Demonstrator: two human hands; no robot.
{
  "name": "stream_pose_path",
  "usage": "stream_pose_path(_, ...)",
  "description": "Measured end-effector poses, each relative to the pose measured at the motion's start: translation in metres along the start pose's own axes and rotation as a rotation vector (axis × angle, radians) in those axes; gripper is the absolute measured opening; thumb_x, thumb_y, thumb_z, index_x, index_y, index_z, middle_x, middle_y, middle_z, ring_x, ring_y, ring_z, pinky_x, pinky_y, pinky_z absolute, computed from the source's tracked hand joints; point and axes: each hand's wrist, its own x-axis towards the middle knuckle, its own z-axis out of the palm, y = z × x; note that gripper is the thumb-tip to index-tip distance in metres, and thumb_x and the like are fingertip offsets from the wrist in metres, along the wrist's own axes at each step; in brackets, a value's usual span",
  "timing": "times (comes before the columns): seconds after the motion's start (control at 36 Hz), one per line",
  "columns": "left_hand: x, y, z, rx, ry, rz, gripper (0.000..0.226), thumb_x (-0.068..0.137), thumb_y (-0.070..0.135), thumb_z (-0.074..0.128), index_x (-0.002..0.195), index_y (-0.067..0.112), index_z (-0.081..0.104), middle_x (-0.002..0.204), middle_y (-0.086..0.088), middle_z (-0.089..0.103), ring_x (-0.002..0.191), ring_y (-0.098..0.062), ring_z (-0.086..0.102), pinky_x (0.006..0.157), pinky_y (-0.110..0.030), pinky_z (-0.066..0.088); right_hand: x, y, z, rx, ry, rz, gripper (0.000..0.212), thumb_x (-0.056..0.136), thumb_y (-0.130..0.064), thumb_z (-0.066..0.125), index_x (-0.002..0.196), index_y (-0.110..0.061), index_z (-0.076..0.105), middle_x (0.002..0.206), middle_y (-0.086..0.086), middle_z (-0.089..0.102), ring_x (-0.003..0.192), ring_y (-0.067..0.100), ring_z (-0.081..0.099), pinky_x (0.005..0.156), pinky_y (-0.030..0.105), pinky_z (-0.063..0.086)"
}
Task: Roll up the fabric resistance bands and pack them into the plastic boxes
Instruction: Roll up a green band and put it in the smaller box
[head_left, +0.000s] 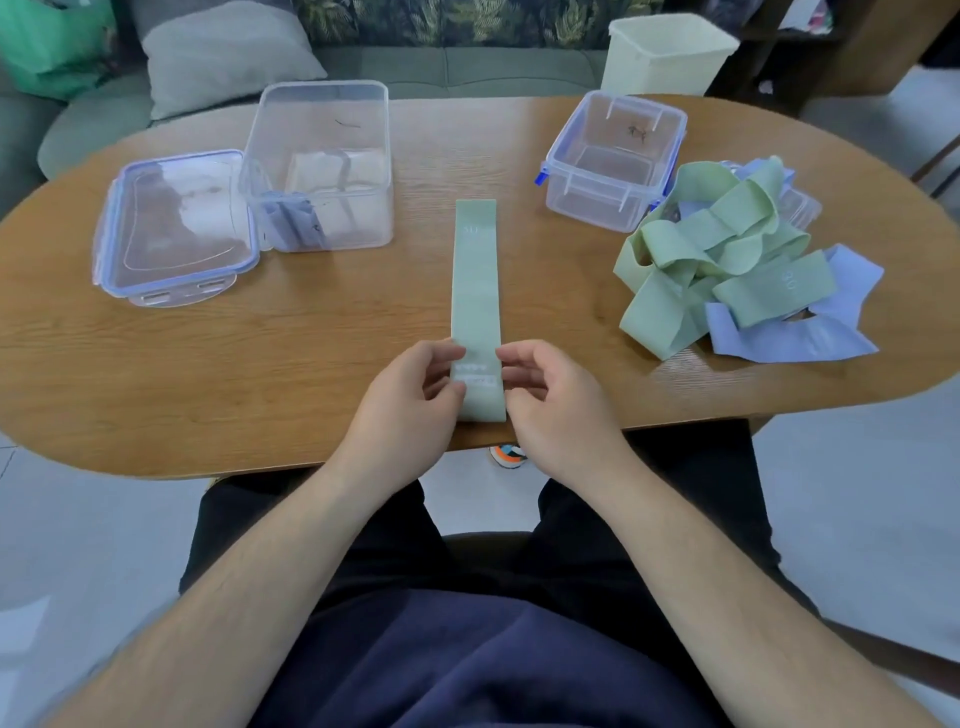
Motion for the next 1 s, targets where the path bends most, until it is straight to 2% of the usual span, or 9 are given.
stream_pose_path(0.17,0.008,0.002,0.001,-0.010,-0.011,0.023,0.033,0.098,0.005,0.059,0.130,0.012,0.061,0.137,0.009,0.057,0.123,-0.003,0.055,0.094,-0.001,0.041,0.006,0.001,-0.006,-0.024,-0.028,-0.043,0.039,0.094,-0.005,0.051,0.127,-0.025,0.060,0.121,-0.011,0.063,0.112,-0.005,0.057,0.086,0.007,0.047)
stream_pose_path(0.25,0.006,0.000,0.000,0.016,0.006,0.021,0.034,0.098,0.008,0.059,0.131,0.014,0.060,0.135,0.008,0.057,0.124,-0.005,0.055,0.096,-0.006,0.042,0.006,0.001,-0.010,-0.060,0.003,-0.054,0.034,0.093,-0.006,0.052,0.116,-0.031,0.060,0.116,-0.015,0.062,0.109,-0.005,0.057,0.081,0.007,0.046)
stream_pose_path(0.33,0.000,-0.001,-0.002,0.066,0.016,0.008,0.034,0.098,0.011,0.059,0.131,0.017,0.060,0.131,0.009,0.059,0.119,-0.002,0.055,0.087,-0.001,0.041,0.008,0.001,-0.012,-0.106,0.067,-0.051,0.032,0.093,-0.011,0.054,0.119,-0.028,0.060,0.112,-0.016,0.063,0.100,-0.006,0.060,0.075,0.007,0.045)
stream_pose_path(0.42,-0.004,-0.001,-0.002,0.081,0.004,0.008,0.034,0.098,0.012,0.058,0.131,0.020,0.060,0.130,0.011,0.060,0.118,-0.001,0.056,0.085,-0.002,0.042,0.008,0.003,-0.009,-0.108,0.037,-0.060,0.029,0.093,-0.011,0.055,0.117,-0.028,0.061,0.108,-0.015,0.065,0.094,-0.007,0.062,0.074,0.006,0.048)
stream_pose_path(0.56,-0.004,0.001,-0.003,0.075,-0.013,0.009,0.033,0.098,0.012,0.060,0.131,0.018,0.060,0.131,0.011,0.060,0.119,-0.001,0.057,0.085,-0.003,0.043,0.009,0.007,-0.005,-0.112,0.016,-0.091,0.031,0.093,-0.010,0.057,0.120,-0.024,0.063,0.110,-0.010,0.063,0.094,-0.007,0.060,0.077,0.006,0.049)
stream_pose_path(0.69,-0.002,0.003,-0.008,0.111,-0.011,0.003,0.031,0.096,0.013,0.062,0.126,0.022,0.063,0.121,0.007,0.063,0.112,0.002,0.056,0.076,0.006,0.038,0.007,0.005,-0.007,-0.154,0.050,-0.111,0.028,0.092,-0.014,0.058,0.118,-0.026,0.061,0.109,-0.013,0.059,0.094,-0.005,0.059,0.075,0.005,0.047)
stream_pose_path(0.83,-0.002,0.005,-0.011,0.128,-0.027,-0.011,0.024,0.094,0.015,0.064,0.116,0.024,0.067,0.114,0.004,0.064,0.103,0.004,0.057,0.071,0.006,0.035,0.002,0.002,-0.005,-0.253,0.054,-0.192,0.028,0.092,-0.017,0.058,0.119,-0.023,0.061,0.108,-0.014,0.057,0.093,-0.001,0.059,0.073,0.010,0.046)
stream_pose_path(0.89,-0.001,0.006,-0.011,0.133,-0.038,-0.009,0.023,0.094,0.015,0.065,0.115,0.023,0.067,0.113,0.003,0.065,0.102,0.005,0.057,0.070,0.006,0.034,0.001,0.002,-0.004,-0.265,0.020,-0.198,0.028,0.093,-0.018,0.058,0.121,-0.023,0.061,0.109,-0.013,0.058,0.095,0.000,0.059,0.074,0.011,0.048)
stream_pose_path(1.0,-0.001,0.007,-0.015,0.139,-0.058,-0.015,0.023,0.093,0.017,0.066,0.115,0.024,0.067,0.111,0.004,0.065,0.096,0.006,0.058,0.067,0.004,0.035,-0.001,0.002,-0.006,-0.312,0.057,-0.212,0.025,0.092,-0.017,0.058,0.116,-0.024,0.062,0.107,-0.014,0.058,0.093,0.001,0.059,0.074,0.013,0.047)
